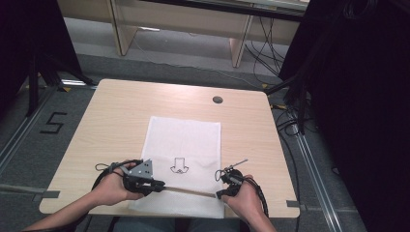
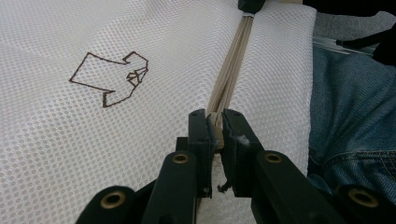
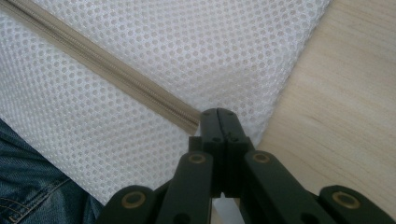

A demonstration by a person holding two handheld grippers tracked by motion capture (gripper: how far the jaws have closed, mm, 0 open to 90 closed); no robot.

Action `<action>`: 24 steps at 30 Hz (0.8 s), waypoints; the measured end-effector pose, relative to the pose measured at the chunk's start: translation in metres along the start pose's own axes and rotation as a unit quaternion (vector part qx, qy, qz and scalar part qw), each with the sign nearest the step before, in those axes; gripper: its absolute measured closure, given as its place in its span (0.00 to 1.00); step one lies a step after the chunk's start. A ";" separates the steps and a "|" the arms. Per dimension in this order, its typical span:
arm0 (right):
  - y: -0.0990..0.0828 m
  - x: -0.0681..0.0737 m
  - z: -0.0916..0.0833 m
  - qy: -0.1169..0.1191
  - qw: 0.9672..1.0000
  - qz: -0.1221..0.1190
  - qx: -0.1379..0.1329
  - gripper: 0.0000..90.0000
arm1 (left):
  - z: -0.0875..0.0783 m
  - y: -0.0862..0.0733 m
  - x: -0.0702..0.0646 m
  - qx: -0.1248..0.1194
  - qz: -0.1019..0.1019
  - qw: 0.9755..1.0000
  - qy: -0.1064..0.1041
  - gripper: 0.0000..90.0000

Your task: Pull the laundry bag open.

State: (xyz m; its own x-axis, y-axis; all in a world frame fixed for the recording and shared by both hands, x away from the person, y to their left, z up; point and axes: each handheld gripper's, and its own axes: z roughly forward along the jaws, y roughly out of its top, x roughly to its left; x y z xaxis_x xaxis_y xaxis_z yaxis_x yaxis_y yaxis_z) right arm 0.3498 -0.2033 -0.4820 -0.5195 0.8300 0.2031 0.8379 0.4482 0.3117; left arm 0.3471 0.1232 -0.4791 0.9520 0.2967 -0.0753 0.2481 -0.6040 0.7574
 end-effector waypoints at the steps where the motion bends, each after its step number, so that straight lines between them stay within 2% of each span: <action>1: 0.000 0.000 0.000 -0.001 1.000 0.000 0.000 1.00 | -0.001 0.000 0.001 0.004 0.003 1.000 0.000 0.91; 4: 0.000 -0.001 0.000 0.004 1.000 -0.003 0.000 1.00 | -0.001 0.000 0.000 0.003 0.002 1.000 0.003 0.91; 5: 0.000 -0.001 0.000 0.003 1.000 -0.001 0.000 1.00 | -0.001 -0.001 0.000 -0.003 -0.005 1.000 0.000 0.91; 7: 0.000 0.001 0.000 0.000 1.000 0.006 0.001 1.00 | -0.002 -0.001 0.001 -0.002 -0.003 1.000 0.001 0.91; 8: 0.000 0.000 0.000 0.000 1.000 0.000 0.000 1.00 | -0.002 -0.001 0.001 -0.006 -0.004 1.000 -0.001 0.91; 9: 0.000 0.000 0.000 0.003 1.000 0.003 0.002 1.00 | -0.003 -0.001 0.001 0.000 0.002 1.000 -0.001 0.91; 10: 0.000 0.000 0.000 0.003 1.000 0.002 0.002 1.00 | -0.002 -0.001 0.000 -0.001 -0.002 1.000 -0.005 0.91; 11: 0.000 0.000 0.000 0.001 1.000 -0.002 0.000 1.00 | -0.002 -0.001 0.000 -0.001 0.000 1.000 0.002 0.91; 13: 0.000 -0.001 0.000 0.001 1.000 -0.004 -0.002 1.00 | -0.002 -0.001 0.000 -0.002 -0.001 1.000 0.001 0.91; 16: 0.000 0.001 0.000 0.000 1.000 0.003 0.000 1.00 | -0.002 -0.002 0.001 -0.002 -0.002 1.000 -0.007 0.91; 17: 0.000 0.000 0.000 0.001 1.000 0.004 0.001 1.00 | -0.002 -0.002 0.001 -0.001 -0.001 1.000 -0.006 0.91; 18: 0.000 0.000 0.000 0.001 1.000 0.003 0.000 1.00 | -0.003 -0.002 0.000 0.002 0.005 1.000 0.005 0.91; 19: 0.000 0.001 -0.001 0.000 1.000 0.006 0.001 1.00 | -0.003 -0.002 0.001 -0.001 -0.001 1.000 0.001 0.91; 21: 0.000 0.001 -0.001 0.000 1.000 0.012 0.005 1.00 | -0.004 -0.002 0.002 0.002 0.002 1.000 0.003 0.91; 22: 0.000 0.001 -0.001 0.003 1.000 0.010 0.004 1.00 | -0.004 -0.003 0.002 -0.002 -0.001 1.000 0.000 0.91; 23: 0.000 0.000 -0.001 0.005 1.000 0.005 0.002 1.00 | -0.005 -0.003 0.002 0.004 0.005 1.000 0.006 0.91; 24: 0.000 -0.001 0.000 0.006 1.000 0.004 0.000 1.00 | -0.005 -0.004 0.002 0.000 -0.002 1.000 0.003 0.91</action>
State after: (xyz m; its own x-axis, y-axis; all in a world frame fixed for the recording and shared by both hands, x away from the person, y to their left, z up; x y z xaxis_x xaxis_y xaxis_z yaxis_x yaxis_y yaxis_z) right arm 0.3500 -0.2039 -0.4820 -0.5155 0.8293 0.2156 0.8416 0.4426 0.3097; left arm 0.3472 0.1298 -0.4790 0.9500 0.3034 -0.0742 0.2518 -0.6032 0.7568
